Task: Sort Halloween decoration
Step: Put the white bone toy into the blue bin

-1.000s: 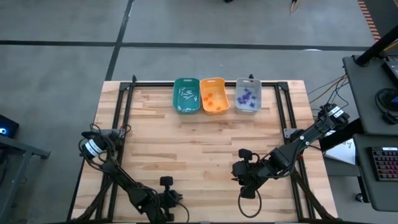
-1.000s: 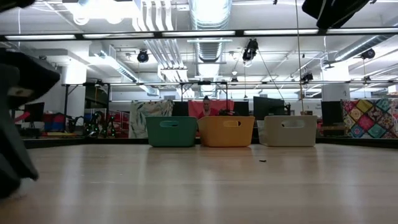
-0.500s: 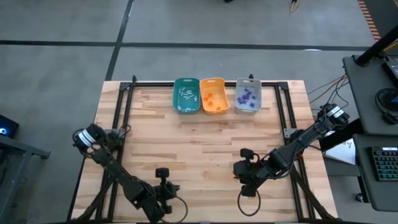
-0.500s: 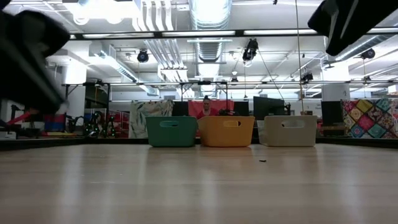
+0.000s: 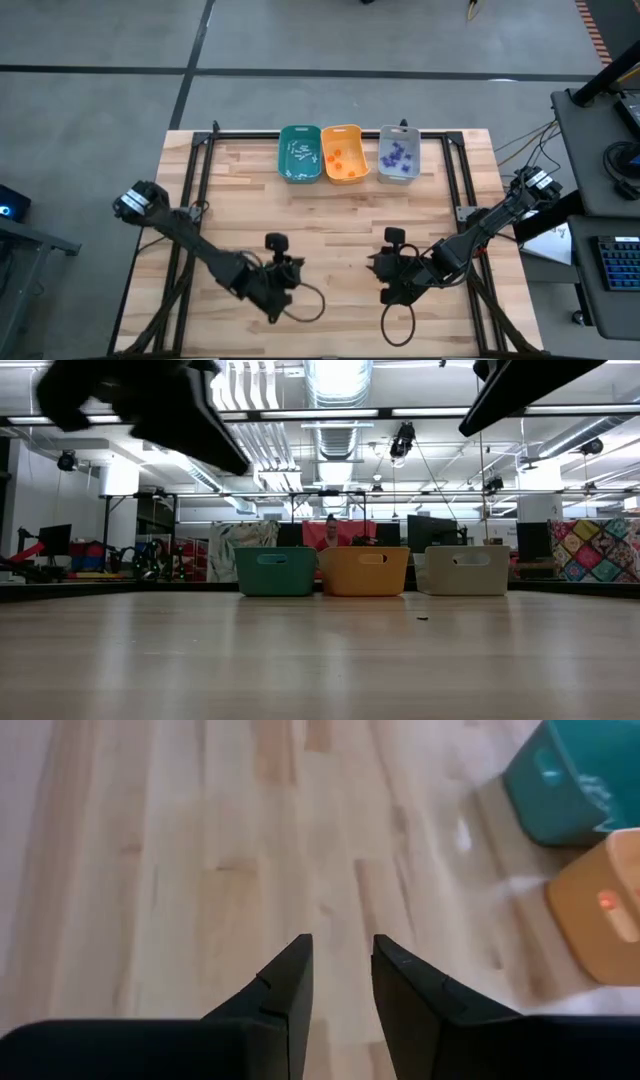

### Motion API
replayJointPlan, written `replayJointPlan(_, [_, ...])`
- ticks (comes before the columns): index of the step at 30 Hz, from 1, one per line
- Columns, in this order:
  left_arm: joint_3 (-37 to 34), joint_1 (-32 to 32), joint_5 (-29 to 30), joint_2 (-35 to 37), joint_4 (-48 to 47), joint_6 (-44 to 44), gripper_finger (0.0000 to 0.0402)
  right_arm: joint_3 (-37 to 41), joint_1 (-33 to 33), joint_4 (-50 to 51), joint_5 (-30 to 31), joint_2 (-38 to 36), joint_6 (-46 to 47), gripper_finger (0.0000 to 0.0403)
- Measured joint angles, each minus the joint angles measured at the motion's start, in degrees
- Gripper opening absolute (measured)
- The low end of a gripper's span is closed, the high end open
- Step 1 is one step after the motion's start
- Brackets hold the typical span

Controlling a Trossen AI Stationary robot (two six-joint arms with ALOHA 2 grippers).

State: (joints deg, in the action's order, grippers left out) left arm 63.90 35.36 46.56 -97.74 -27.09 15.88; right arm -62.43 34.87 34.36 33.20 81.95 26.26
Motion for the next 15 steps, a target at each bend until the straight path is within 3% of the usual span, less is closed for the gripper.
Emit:
replayJointPlan(10, [-2.22,-10.62,-1.25,7.12,0.59,-18.28,0.0001,0.00,-0.02,-0.42,4.53,-0.07,-0.72,0.0082])
replayJointPlan(15, [-4.74,-18.19,-7.01,11.32,2.34,-25.32,0.0001,0.00,-0.02,-0.48,5.95,-0.09,-0.12,0.0075])
